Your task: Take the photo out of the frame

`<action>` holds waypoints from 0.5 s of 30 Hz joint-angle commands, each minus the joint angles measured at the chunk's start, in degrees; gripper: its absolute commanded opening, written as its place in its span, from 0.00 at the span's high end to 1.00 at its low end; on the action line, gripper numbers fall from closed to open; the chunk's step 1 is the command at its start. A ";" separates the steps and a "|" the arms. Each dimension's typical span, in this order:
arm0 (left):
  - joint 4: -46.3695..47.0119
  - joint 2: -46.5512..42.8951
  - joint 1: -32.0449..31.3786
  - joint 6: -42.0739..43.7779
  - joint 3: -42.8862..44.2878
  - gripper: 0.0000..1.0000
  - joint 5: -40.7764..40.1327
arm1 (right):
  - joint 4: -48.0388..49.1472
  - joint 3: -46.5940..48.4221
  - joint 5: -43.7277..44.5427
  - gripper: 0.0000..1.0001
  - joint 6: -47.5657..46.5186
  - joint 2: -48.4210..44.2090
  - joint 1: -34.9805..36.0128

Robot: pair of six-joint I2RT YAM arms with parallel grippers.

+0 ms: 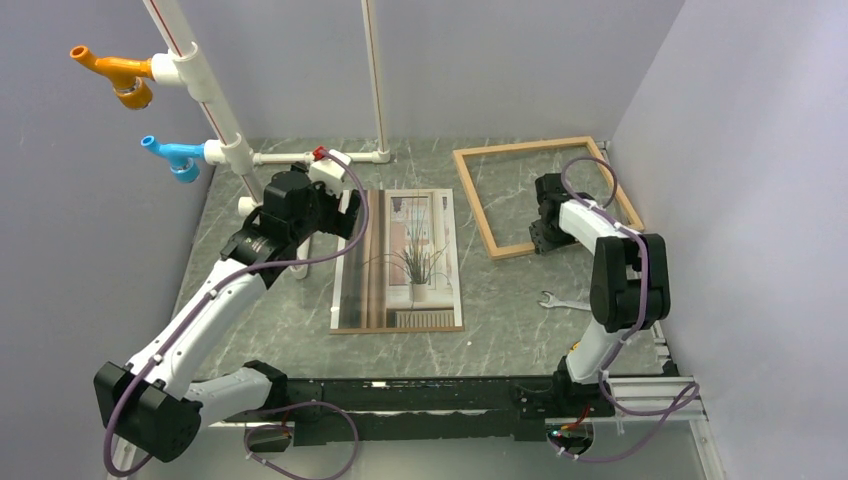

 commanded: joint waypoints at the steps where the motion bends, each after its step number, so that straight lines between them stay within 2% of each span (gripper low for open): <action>1: 2.64 0.48 0.38 1.35 0.40 0.04 -0.49 | 3.10 3.98 4.02 1.00 8.28 1.50 0.75; 7: 2.73 0.70 1.92 0.49 0.62 0.04 1.05 | 2.53 8.76 4.20 1.00 8.64 7.47 1.96; 8: 2.82 0.74 2.20 0.42 0.62 0.04 1.30 | 2.64 9.12 4.55 0.96 8.47 7.93 2.31; 13: 2.59 1.89 3.51 -0.42 1.07 0.04 2.67 | 6.27 7.55 4.85 0.57 3.74 7.13 3.32; 15: 2.50 2.24 3.76 -0.69 1.19 0.04 3.36 | 9.11 5.52 4.84 0.36 -0.46 5.26 3.74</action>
